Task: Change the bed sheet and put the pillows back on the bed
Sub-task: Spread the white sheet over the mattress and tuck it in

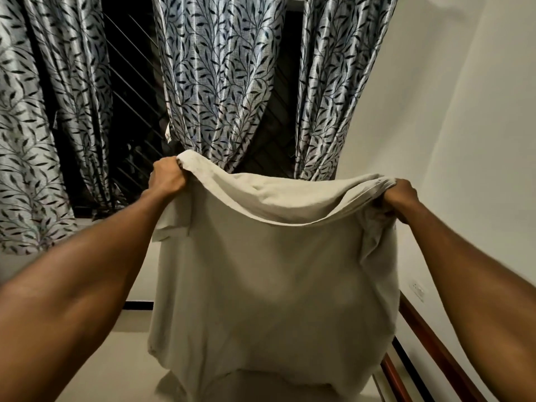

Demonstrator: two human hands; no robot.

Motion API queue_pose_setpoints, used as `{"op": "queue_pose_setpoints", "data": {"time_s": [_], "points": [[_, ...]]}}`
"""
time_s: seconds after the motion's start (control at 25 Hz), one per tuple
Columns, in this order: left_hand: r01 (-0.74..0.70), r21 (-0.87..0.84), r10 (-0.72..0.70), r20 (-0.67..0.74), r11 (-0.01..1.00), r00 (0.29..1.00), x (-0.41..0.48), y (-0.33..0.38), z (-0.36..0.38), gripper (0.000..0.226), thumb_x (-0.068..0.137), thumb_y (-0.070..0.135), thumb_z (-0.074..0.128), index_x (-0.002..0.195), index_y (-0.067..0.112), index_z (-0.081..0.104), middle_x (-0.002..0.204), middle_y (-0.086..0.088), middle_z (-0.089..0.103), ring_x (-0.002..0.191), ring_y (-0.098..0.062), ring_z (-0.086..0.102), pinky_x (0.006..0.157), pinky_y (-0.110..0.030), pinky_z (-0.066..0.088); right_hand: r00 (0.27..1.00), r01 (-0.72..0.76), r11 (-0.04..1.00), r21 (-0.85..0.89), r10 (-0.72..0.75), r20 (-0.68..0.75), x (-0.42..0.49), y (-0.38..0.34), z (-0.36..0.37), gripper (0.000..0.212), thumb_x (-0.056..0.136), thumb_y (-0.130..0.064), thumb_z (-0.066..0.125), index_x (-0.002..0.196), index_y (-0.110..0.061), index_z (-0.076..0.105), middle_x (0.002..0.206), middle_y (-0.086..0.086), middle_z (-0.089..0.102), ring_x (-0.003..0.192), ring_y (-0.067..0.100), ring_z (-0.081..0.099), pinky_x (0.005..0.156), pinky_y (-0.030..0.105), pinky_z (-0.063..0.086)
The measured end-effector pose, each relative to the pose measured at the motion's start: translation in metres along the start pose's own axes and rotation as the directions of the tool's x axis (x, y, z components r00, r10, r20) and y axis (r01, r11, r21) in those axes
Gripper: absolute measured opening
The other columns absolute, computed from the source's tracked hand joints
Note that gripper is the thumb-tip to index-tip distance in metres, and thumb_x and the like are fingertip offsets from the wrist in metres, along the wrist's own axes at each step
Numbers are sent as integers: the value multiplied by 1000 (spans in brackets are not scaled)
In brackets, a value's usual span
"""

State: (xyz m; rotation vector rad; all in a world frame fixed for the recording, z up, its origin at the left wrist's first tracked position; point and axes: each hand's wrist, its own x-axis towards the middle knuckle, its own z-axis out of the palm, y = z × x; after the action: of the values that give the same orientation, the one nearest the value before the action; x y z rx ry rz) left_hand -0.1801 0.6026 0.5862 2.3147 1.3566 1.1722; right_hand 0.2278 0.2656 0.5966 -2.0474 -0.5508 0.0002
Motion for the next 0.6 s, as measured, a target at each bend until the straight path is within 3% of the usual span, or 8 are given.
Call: {"op": "queue_pose_setpoints", "data": {"time_s": [0.12, 0.28, 0.4, 0.52, 0.6], "points": [[141, 75, -147, 73, 987, 986, 6, -19, 38, 40, 98, 30, 60, 119, -3, 69, 123, -35, 66, 116, -55, 61, 95, -55, 52, 983, -157, 987, 33, 153, 100, 17, 31, 18, 22, 93, -6, 64, 114, -1, 70, 111, 22, 68, 74, 33, 65, 53, 42, 57], [233, 155, -259, 170, 960, 951, 6, -46, 83, 41, 102, 23, 56, 126, -10, 63, 130, -37, 60, 123, -55, 56, 101, -52, 48, 944, -276, 958, 80, 255, 208, 48, 76, 42, 21, 92, 5, 66, 112, 0, 68, 109, 22, 66, 75, 42, 68, 46, 54, 60], [290, 150, -314, 173, 945, 933, 0, -56, 117, 35, 101, 16, 57, 121, -11, 65, 127, -37, 63, 122, -54, 57, 99, -51, 48, 951, -197, 980, 22, 186, 247, 69, 107, 68, 24, 90, -10, 69, 113, -15, 72, 107, 17, 74, 83, 40, 74, 72, 62, 63], [277, 10, -277, 76, 961, 958, 1, -40, 138, 29, 98, 10, 59, 117, -10, 68, 120, -36, 66, 114, -54, 61, 93, -52, 49, 965, 20, 1000, 18, -23, 261, 95, 107, 85, 30, 90, -14, 70, 114, -32, 71, 129, 6, 70, 112, 32, 68, 103, 52, 55], [199, -40, -198, 27, 979, 980, 15, -18, 132, 30, 97, 7, 59, 120, -10, 66, 122, -36, 65, 112, -53, 62, 92, -52, 48, 964, 103, 988, 115, -127, 234, 111, 83, 85, 40, 97, -12, 67, 134, -28, 63, 144, 9, 61, 131, 31, 57, 117, 46, 43]]}}
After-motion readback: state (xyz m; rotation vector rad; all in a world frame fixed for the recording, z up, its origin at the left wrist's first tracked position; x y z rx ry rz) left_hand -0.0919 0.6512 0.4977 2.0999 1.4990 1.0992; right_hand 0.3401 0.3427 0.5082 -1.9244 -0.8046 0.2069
